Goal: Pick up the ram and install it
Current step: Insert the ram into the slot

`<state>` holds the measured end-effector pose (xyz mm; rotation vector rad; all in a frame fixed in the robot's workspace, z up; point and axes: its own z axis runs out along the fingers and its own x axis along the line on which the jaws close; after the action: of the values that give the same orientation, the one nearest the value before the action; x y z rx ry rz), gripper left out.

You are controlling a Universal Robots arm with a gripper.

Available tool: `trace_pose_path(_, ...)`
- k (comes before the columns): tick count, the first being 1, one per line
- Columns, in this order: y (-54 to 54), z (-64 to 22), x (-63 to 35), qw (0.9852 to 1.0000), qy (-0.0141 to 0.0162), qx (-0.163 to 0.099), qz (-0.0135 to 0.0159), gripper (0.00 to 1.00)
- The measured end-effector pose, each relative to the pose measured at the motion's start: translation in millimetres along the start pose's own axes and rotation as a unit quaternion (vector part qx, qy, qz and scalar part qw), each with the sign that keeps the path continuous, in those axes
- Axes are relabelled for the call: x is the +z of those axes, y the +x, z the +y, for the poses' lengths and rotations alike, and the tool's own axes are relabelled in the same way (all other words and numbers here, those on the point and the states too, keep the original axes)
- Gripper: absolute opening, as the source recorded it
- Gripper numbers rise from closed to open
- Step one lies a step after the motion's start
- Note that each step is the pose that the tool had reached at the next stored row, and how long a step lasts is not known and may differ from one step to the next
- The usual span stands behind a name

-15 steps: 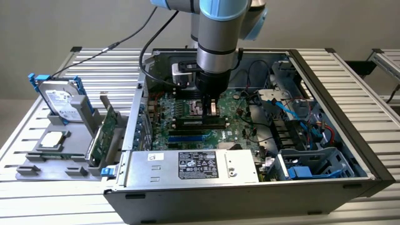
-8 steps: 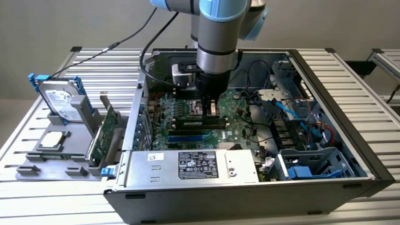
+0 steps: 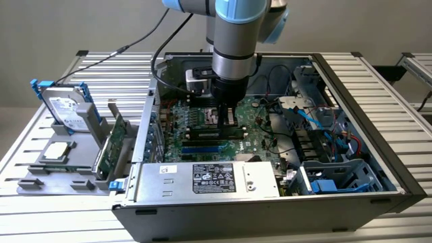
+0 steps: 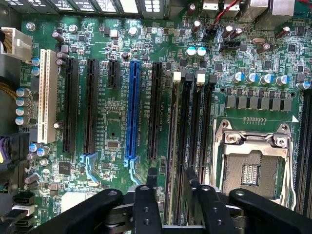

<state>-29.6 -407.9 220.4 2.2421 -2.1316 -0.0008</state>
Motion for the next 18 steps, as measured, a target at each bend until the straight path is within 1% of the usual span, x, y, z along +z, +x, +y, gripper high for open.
trace_pose_path(1,-0.3,0.0,-0.1,1.0000,0.0000,0.000,0.0000,0.39)
trace_pose_path(2,-0.5,0.1,-0.5,1.0000,-0.0002,0.000,0.0001,0.45)
trace_pose_path(4,-0.7,0.7,-2.5,1.0000,-0.0015,0.000,0.0000,0.45)
trace_pose_path(6,-0.7,1.3,-5.4,1.0000,-0.0045,0.000,-0.0002,0.45)
trace_pose_path(10,-0.6,3.4,-10.9,0.9999,-0.0113,0.000,-0.0005,0.45)
trace_pose_path(13,-0.5,4.6,-16.4,0.9999,-0.0149,-0.001,-0.0007,0.45)
trace_pose_path(15,-0.3,5.1,-20.5,0.9999,-0.0161,-0.001,-0.0008,0.45)
trace_pose_path(17,-0.4,5.2,-21.1,0.9999,-0.0160,-0.001,-0.0008,0.45)
trace_pose_path(18,-0.4,5.2,-21.1,0.9999,-0.0161,-0.001,-0.0008,0.43)
